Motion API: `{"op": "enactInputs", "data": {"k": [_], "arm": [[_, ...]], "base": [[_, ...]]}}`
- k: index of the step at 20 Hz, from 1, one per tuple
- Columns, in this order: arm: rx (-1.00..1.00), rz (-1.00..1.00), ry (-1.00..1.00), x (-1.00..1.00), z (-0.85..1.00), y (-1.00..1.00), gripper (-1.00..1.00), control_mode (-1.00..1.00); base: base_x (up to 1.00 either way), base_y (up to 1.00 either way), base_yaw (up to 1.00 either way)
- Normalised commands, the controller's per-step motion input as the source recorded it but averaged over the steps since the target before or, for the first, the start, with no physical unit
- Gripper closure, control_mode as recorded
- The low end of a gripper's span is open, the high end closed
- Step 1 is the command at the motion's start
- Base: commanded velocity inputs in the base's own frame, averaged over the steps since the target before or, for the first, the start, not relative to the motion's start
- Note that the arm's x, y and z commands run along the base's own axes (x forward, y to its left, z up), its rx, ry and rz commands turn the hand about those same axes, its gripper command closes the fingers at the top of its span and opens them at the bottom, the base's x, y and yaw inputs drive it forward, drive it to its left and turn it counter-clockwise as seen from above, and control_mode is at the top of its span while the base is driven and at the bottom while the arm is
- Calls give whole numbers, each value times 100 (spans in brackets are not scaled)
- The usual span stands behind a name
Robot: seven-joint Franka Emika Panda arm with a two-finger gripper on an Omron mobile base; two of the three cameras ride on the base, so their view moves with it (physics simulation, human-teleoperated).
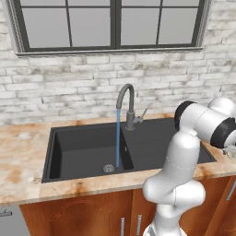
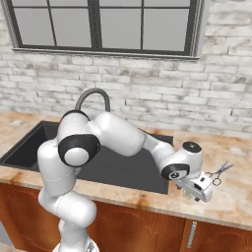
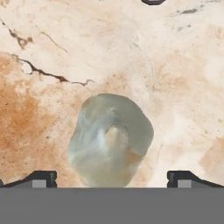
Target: Turn on the sink faucet. Then move the garlic from the counter to the sink. Turn off the sink. Move the vegetable from the sink to the pot next to the stove. Finally move the pot to the front right burner.
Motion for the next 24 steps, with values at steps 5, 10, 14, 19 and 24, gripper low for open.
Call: {"op": "enactInputs", "data": {"k": [5,10,14,19,24], "arm": [[0,4,-6,10,-11,1,-100,-100],[0,1,-8,7,-11,-10,-100,-100],[0,0,-7,18,-3,-18,-100,-100],[0,0,-4,26,0,-23,-100,-100],[0,0,0,13,-13,-5,100,-100]], "base": [[0,0,0],[0,0,0],[0,0,0],[0,0,0],[0,0,0]]}}
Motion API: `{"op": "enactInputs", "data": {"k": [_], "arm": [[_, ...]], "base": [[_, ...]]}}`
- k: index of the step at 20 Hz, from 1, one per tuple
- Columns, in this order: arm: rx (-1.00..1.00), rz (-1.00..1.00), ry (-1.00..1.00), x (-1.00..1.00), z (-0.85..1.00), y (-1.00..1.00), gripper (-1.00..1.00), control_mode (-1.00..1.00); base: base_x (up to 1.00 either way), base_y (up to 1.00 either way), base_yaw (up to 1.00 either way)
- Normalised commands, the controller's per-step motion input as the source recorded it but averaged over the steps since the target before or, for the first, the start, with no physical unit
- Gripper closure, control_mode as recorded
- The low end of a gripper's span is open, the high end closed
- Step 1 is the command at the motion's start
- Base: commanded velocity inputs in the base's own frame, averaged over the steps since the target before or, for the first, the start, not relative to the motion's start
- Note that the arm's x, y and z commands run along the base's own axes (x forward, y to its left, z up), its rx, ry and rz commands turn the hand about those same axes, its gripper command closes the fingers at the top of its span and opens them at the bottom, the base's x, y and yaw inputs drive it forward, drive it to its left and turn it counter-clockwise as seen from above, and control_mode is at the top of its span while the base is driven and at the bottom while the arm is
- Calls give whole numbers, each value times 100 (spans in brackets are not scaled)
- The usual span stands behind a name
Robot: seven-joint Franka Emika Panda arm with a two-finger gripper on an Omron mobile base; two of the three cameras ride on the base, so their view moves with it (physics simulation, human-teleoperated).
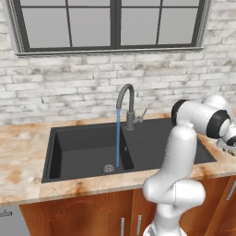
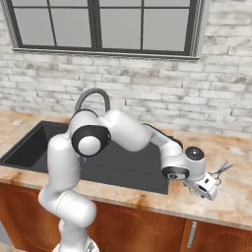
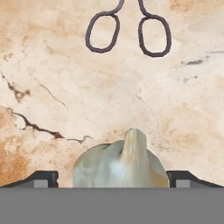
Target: Turn on the sink faucet. Then move the garlic from the counter to the sink. Turn off the sink. Move the vegetable from the sink to the pot next to the stove. Finally move the pot to the front right burner.
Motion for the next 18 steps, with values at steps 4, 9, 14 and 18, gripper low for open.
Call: {"op": "enactInputs", "data": {"k": [4,9,14,18], "arm": [[-3,0,8,-3,-37,9,100,-100],[-1,0,1,-20,14,43,100,-100],[-7,0,0,-8,50,95,100,-100],[-5,0,9,0,52,100,100,-100]], "base": [[0,0,0],[0,0,0],[0,0,0],[0,0,0]]}}
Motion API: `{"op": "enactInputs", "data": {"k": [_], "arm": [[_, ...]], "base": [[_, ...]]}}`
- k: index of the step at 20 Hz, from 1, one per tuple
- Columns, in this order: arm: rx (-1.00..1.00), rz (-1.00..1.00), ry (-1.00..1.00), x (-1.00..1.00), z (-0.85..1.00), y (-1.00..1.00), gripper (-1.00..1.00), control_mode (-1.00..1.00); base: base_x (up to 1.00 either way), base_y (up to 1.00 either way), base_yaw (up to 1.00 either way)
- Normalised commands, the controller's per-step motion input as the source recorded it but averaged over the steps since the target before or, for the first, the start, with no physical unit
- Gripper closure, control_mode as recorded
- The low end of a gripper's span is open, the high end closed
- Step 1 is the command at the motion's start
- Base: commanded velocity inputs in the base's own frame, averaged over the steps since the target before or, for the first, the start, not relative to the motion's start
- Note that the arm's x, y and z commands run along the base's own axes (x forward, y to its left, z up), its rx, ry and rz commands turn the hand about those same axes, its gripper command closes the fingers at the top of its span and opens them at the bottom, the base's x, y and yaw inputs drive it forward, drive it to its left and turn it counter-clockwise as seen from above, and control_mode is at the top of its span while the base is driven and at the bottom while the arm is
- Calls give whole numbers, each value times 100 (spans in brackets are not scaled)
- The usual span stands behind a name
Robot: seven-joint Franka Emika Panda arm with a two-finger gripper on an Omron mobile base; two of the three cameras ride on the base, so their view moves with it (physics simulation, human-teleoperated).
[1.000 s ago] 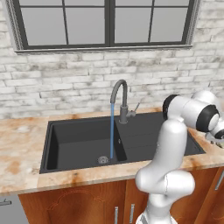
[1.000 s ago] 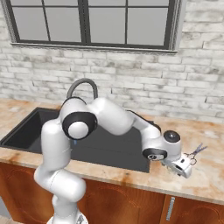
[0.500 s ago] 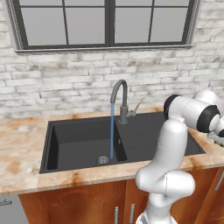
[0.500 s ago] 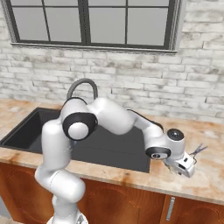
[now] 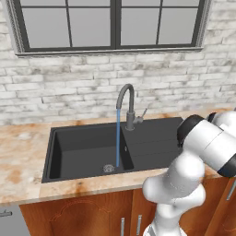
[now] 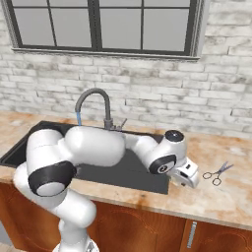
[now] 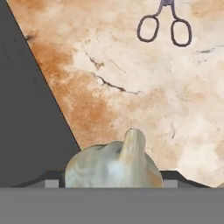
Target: Turn on the sink faucet. Then move the garlic from the counter to the sink. Turn off the sink. Move the vegetable from the sink to the pot next to the stove. Finally move the pot to the front right burner.
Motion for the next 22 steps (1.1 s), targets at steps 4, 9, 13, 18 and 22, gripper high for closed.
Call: {"op": "enactInputs", "data": {"k": [4,9,13,18,22], "arm": [[-6,0,16,8,29,100,100,-100],[0,3,0,3,0,6,100,-100],[9,11,16,35,1,51,100,-100],[12,10,24,45,17,74,100,-100],[8,12,18,35,40,89,100,-100]], "base": [[0,0,0],[0,0,0],[0,0,0],[0,0,0],[0,0,0]]}}
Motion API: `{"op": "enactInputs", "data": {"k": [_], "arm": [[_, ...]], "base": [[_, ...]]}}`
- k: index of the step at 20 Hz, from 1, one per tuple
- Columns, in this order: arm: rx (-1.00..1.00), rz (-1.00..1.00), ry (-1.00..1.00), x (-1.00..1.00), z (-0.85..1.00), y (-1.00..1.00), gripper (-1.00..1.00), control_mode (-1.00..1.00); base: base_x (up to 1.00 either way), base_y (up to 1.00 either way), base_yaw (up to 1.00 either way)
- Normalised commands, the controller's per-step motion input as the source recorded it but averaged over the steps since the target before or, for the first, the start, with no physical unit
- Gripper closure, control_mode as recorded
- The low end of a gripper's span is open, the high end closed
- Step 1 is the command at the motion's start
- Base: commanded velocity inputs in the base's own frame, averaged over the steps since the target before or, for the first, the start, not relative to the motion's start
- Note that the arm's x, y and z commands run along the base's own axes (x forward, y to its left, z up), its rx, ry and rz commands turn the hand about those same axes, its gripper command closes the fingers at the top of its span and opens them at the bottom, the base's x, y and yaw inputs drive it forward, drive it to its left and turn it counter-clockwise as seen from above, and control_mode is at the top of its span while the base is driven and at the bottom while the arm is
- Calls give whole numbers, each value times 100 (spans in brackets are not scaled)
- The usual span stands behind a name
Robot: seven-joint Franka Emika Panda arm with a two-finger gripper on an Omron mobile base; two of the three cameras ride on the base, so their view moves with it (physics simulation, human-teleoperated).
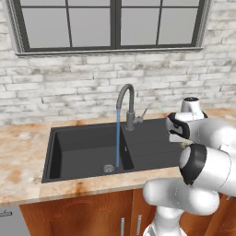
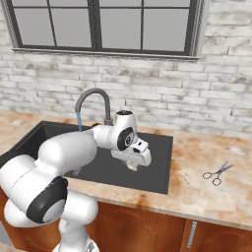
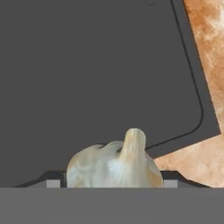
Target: Turn on the sink faucet. Then move the garlic from the counter to the sink. Turn off the sink. Move the vegetable from the sink to the pot next to the stove. Finally move the pot to the front right burner.
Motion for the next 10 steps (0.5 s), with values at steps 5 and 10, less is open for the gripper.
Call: {"op": "enactInputs", "data": {"k": [5,10], "arm": [[6,12,19,23,43,91,100,-100],[4,11,16,4,27,92,100,-100]], "base": [[0,0,0],[0,0,0]]}}
